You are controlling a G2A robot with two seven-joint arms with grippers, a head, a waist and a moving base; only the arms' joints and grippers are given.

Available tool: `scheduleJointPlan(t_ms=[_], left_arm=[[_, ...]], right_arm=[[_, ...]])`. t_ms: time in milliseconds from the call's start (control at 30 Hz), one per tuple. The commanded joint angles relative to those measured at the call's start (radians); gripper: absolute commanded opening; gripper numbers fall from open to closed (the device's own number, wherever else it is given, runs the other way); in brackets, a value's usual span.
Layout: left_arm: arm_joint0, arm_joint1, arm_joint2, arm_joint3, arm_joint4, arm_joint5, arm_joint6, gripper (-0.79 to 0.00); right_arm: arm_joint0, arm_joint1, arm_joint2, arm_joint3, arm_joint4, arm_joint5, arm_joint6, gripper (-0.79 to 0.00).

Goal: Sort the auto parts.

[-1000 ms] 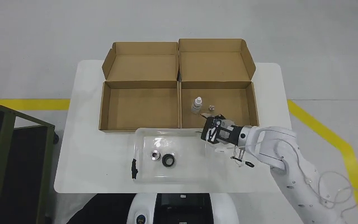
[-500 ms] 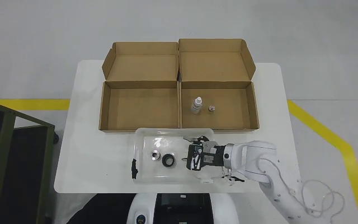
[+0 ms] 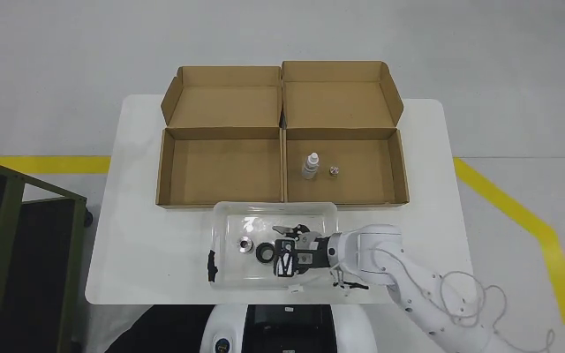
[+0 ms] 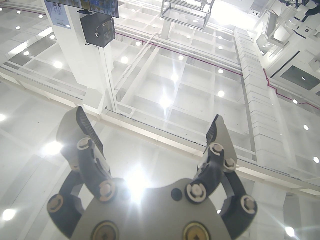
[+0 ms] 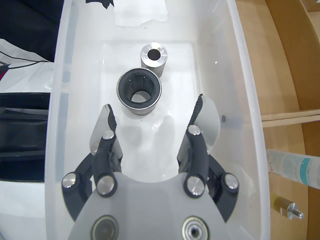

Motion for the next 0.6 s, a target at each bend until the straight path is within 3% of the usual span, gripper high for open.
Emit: scheduleJointPlan(t_ms=[0, 367, 567], left_arm=[[0.0, 0.0, 0.0, 0.0, 0.0, 0.0, 0.0, 0.0], [0.0, 0.0, 0.0, 0.0, 0.0, 0.0, 0.0, 0.0], [0.0, 0.0, 0.0, 0.0, 0.0, 0.0, 0.0, 0.0]], right_arm=[[0.014, -0.006, -0.02, 0.017, 0.001, 0.004, 0.001, -0.215], [0.081, -0.039, -0.1, 0.104, 0.019, 0.026, -0.005, -0.179], [0.103, -0.052, -0.127, 0.139, 0.026, 0.026, -0.016, -0.2]])
